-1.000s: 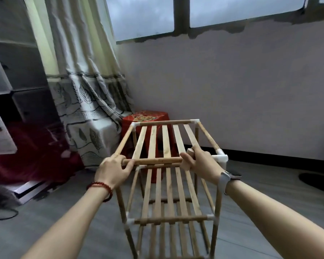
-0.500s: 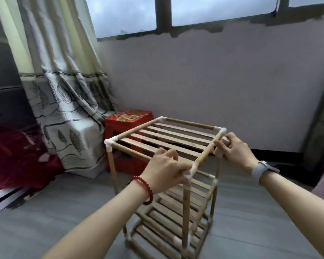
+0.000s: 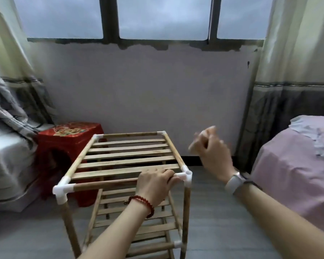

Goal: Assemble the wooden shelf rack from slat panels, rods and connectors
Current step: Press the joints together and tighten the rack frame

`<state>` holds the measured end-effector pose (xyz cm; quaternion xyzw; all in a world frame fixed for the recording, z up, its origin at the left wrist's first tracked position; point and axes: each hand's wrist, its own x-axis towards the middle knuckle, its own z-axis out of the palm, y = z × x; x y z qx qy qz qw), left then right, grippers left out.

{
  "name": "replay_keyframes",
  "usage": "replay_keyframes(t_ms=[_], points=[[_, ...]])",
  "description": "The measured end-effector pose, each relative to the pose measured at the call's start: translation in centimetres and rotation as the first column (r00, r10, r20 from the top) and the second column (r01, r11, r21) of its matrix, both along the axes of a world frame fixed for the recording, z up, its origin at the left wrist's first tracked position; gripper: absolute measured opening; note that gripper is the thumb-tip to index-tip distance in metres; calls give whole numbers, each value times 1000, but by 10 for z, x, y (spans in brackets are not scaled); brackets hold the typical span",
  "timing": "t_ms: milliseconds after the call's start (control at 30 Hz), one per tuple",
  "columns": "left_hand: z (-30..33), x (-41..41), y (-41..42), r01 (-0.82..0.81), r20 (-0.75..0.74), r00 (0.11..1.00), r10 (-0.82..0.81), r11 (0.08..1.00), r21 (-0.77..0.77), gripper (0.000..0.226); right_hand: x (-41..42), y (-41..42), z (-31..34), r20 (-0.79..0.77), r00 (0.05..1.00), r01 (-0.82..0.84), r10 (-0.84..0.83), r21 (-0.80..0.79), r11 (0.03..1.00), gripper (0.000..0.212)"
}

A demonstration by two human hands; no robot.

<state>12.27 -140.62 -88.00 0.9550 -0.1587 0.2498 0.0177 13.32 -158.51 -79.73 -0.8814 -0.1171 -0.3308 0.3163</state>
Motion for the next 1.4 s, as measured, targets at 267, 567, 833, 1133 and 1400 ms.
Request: replay_keyframes(t_ms=[267,567,833,1133,1400], points=[[3,4,-3,-7,4,1000,7,1000,14,44,8,4,49,241,970,-13,-20,136,991,30],[2,2,0,32,-17,999,-32,999,-11,39,6,3,41,41,998,51,-54,84,995,29],[-4,1,0,24,54,998,-24,1000,-3,41,-5,7,24,-144,980,93,-139,-289,953,28],[-8,-5,0,87,162,984,-80,996,-32,34,-1,-1,-18,-185,971,92,-152,-300,950,25],[-24,-19,19,89,372,927,-48,991,-95,27,-23,21,-48,-201,975,48,-90,-201,978,24]])
